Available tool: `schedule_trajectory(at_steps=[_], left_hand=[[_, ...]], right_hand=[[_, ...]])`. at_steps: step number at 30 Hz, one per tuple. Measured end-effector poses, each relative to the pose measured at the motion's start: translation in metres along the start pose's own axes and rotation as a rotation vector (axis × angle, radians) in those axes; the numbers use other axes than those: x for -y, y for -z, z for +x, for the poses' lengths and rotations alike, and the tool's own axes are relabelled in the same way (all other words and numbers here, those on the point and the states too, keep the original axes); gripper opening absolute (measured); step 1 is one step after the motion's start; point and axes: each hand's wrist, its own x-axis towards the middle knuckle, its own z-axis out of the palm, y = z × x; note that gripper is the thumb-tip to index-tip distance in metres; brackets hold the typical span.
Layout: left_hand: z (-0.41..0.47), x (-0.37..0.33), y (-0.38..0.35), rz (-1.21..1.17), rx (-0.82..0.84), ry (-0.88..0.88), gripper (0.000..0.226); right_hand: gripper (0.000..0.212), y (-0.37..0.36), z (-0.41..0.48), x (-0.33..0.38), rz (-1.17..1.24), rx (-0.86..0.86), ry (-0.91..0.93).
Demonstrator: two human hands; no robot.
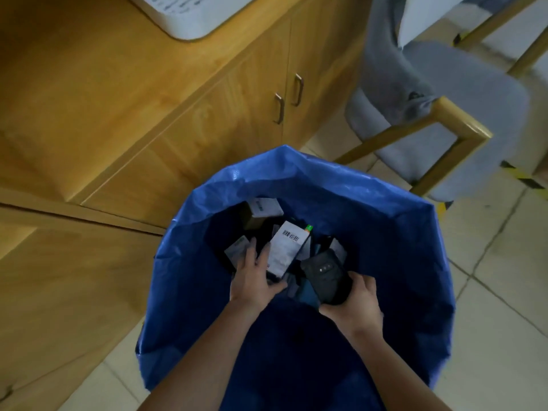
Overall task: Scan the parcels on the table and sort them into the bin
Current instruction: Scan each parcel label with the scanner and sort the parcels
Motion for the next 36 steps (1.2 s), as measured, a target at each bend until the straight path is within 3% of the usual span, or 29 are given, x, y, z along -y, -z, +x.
schedule_trajectory(at_steps=[7,15,20,24,29,36], left_hand=[[-0.038,-0.002,0.013,0.106,0.084,0.02,0.07],[-0.105,-0.047,0.088,0.14,0.02,-0.106,0.037],[-0.156,-0.092,0.127,0.089,0.001,-0.168,0.036],[-0.205,-0.134,0.152,0.002,-0.039,-0.234,0.033],[-0.26,-0.19,0.165,-0.016,-0.125,-0.306,0.009],[-0.287,-0.272,0.166,0.095,-0.091,-0.443,0.033]], right_hand=[[0.085,0.018,-0.031,-0.006,-0.002,0.063,0.006],[0.085,0.092,-0.097,0.008,0.012,0.027,0.092],[0.101,0.142,-0.135,-0.004,0.039,0.024,0.158],[0.093,0.192,-0.168,-0.021,0.02,0.007,0.206],[0.082,0.241,-0.207,-0.058,0.061,-0.055,0.247],[0.091,0.299,-0.25,-0.127,0.117,-0.186,0.209]])
